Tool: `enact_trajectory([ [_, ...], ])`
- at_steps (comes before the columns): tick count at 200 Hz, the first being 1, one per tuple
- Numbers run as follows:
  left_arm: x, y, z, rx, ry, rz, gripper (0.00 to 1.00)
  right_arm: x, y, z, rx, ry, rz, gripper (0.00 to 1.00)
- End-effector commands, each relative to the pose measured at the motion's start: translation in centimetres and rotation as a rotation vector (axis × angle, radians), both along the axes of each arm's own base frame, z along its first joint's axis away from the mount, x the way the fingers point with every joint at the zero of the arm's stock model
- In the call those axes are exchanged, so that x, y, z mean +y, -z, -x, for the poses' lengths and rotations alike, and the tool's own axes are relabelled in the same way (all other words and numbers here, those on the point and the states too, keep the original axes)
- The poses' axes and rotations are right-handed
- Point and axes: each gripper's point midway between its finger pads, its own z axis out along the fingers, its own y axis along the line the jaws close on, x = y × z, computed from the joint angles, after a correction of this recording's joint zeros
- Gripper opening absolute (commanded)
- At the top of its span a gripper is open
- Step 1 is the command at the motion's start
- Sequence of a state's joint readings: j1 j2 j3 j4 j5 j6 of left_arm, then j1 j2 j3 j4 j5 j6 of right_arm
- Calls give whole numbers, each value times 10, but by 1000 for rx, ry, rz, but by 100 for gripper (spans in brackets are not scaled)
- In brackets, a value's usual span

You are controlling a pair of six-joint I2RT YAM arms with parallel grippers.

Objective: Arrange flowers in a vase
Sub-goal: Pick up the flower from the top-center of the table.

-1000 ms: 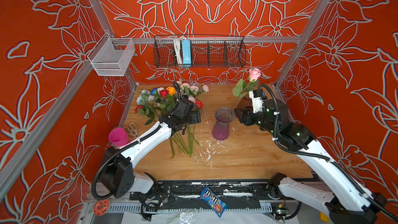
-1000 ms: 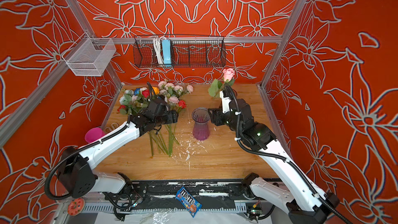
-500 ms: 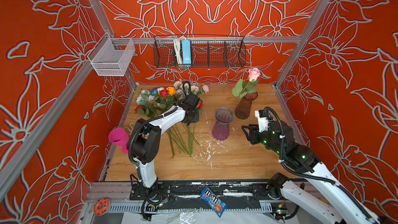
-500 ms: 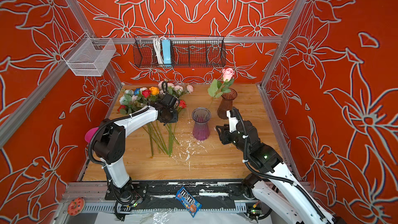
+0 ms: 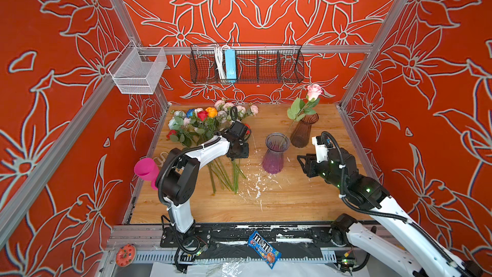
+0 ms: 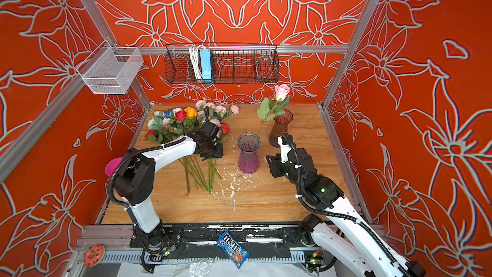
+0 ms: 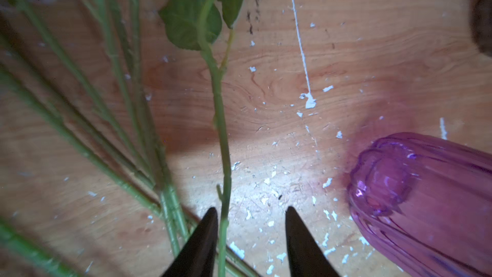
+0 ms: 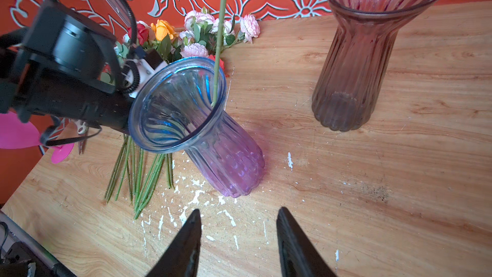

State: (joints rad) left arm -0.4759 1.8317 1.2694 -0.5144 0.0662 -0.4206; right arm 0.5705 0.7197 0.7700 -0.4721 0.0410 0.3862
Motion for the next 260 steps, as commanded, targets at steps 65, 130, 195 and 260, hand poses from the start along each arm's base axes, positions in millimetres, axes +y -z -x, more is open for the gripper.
enact_trajectory([
  [65, -7, -27, -13, -71, 52, 1, 0, -5, -8, 3, -23, 22, -29, 47],
  [130, -19, -134, 12, -254, 78, 242, 0, -9, -12, 5, -41, 37, -44, 47],
  [195, -37, -256, 63, -685, 268, 419, 0, -17, -16, 8, -79, 71, -70, 48],
  [260, -73, -379, 86, -1171, 412, 535, 0, -20, -16, 13, -172, 84, -175, 73],
])
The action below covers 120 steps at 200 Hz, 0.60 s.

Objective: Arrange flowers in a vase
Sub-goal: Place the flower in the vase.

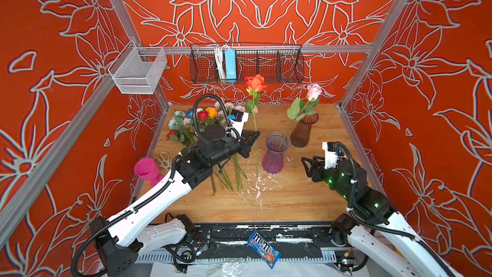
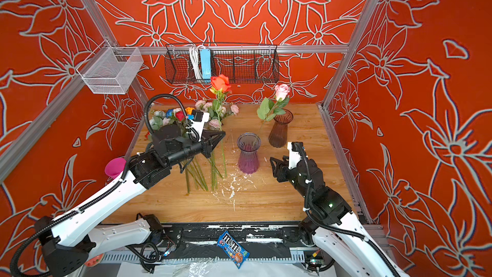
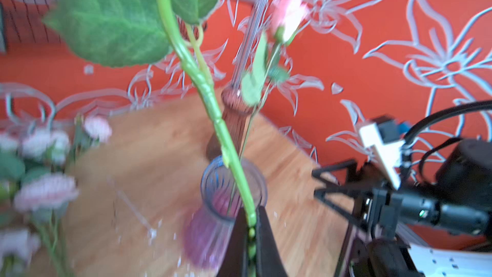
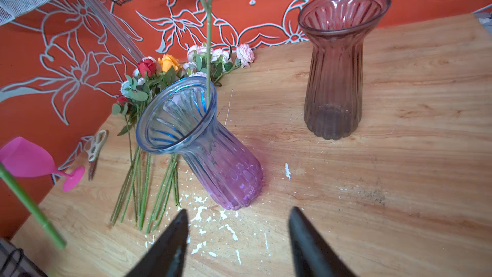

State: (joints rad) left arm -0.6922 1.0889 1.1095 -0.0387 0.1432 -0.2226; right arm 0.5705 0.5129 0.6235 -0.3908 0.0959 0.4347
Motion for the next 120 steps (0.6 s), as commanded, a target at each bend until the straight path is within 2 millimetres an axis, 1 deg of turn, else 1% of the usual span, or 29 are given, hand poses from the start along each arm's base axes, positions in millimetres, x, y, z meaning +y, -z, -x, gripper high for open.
enact_trajectory([
  [1, -15, -57, -6, -198, 13, 70, 0, 1, -14, 0, -62, 8, -79, 73],
  [8, -24, -64, -6, -216, 36, 59, 0, 4, -15, 2, -68, -17, -90, 76],
  [17, -37, -65, -9, -229, 56, 32, 0, 10, -16, 5, -71, -54, -101, 78],
  [36, -59, -79, -12, -293, 78, 11, 0, 16, -17, 8, -61, -90, -100, 79],
  [63, -73, -104, -20, -375, 74, 31, 0, 8, -10, 5, -34, -44, -74, 79],
  [79, -80, -107, -33, -405, 47, 9, 0, 5, -9, 5, -37, -28, -69, 79],
  [97, -89, -94, -52, -427, -4, -32, 0, 3, -10, 5, -46, -22, -71, 79],
  [120, -99, -62, -74, -416, -46, -91, 0, 1, -9, 5, -45, -15, -62, 79],
])
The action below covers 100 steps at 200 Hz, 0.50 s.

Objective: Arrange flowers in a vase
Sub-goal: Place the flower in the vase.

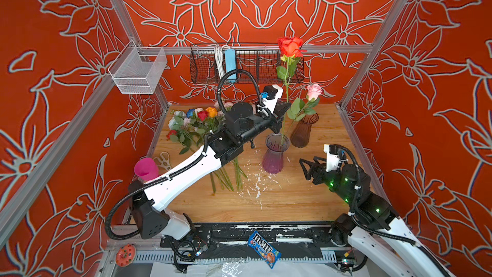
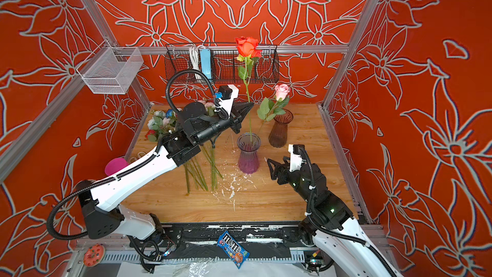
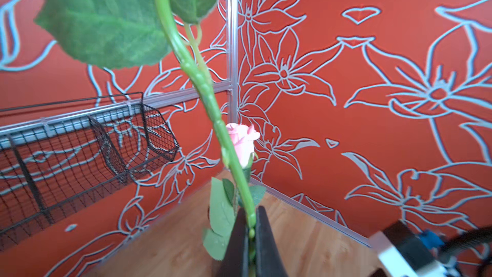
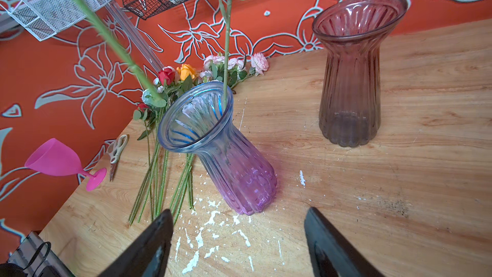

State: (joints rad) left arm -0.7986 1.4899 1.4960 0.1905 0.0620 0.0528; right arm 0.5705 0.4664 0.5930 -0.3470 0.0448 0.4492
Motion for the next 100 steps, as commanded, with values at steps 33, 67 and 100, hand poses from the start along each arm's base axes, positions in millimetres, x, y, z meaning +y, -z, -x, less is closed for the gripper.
enact_trajectory([
  [33, -10, 62, -35, -17, -119, -74, 0, -6, 3, 0, 10, 29, 15, 79],
  [67, -15, 101, -33, 62, -108, -122, 0, -6, 7, -1, 19, 32, 26, 79],
  [100, -17, 136, -21, 160, -77, -179, 9, -6, 11, -3, 36, 39, 32, 79],
])
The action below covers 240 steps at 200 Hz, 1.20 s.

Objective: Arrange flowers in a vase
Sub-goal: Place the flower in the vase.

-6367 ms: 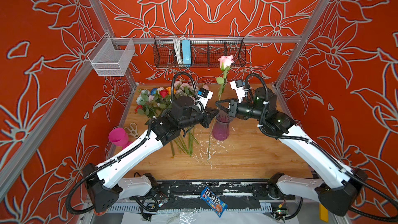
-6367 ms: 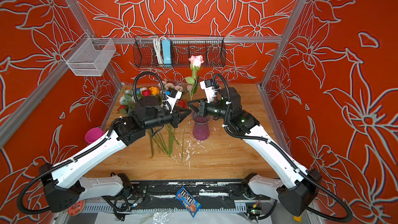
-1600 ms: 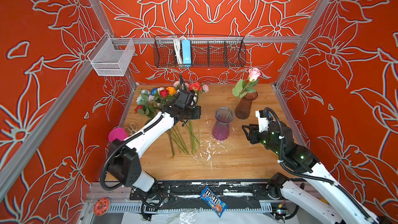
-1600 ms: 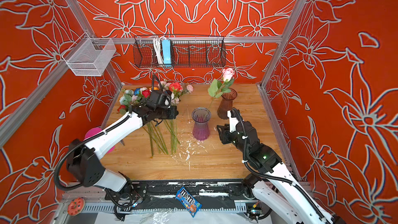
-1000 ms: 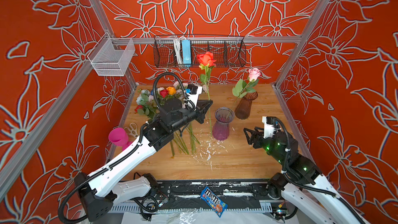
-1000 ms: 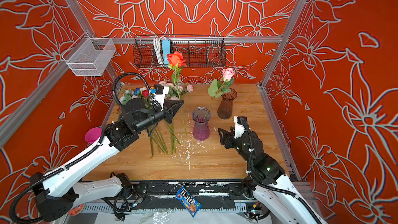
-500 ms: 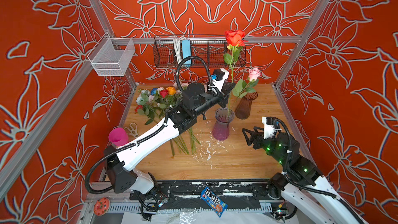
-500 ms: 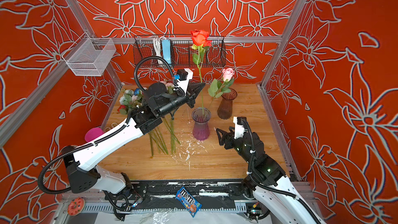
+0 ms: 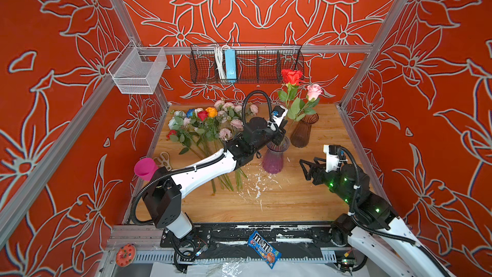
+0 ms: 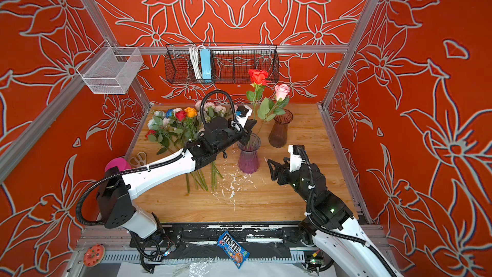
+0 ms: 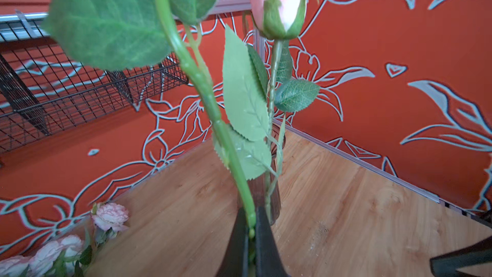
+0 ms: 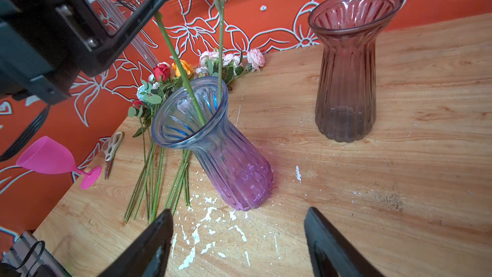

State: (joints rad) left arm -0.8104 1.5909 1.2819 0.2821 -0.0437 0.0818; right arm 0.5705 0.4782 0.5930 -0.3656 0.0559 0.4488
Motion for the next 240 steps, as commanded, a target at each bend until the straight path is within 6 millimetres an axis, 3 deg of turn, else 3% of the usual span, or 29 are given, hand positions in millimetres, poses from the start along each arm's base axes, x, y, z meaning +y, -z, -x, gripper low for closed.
enact_trajectory([
  [1, -1, 4, 11, 30, 13, 2, 10, -4, 4, -2, 13, 28, 13, 79],
  [47, 6, 31, 19, 159, -2, -89, 31, -3, 6, -4, 25, 32, 8, 79],
  [66, 12, 36, 23, 185, -15, -97, 33, -2, 5, -4, 27, 29, 0, 78],
  [122, 44, 20, 44, 168, -52, -47, 35, 2, 3, -3, 29, 8, -10, 78],
  [143, 63, 13, 51, 155, -96, -36, 42, 3, 1, -3, 28, 5, -13, 78],
  [166, 96, 16, 52, 157, -227, -32, 61, 7, 4, -4, 38, -10, -26, 77],
  [198, 164, 61, 49, 224, -550, -10, 82, 19, 12, -1, 77, -66, -53, 72],
  [222, 222, 113, 49, 486, -748, 49, 80, 24, 20, -4, 106, -67, -68, 55],
  [240, 267, 154, 48, 707, -880, 114, 72, 23, 22, -8, 104, -47, -69, 50],
])
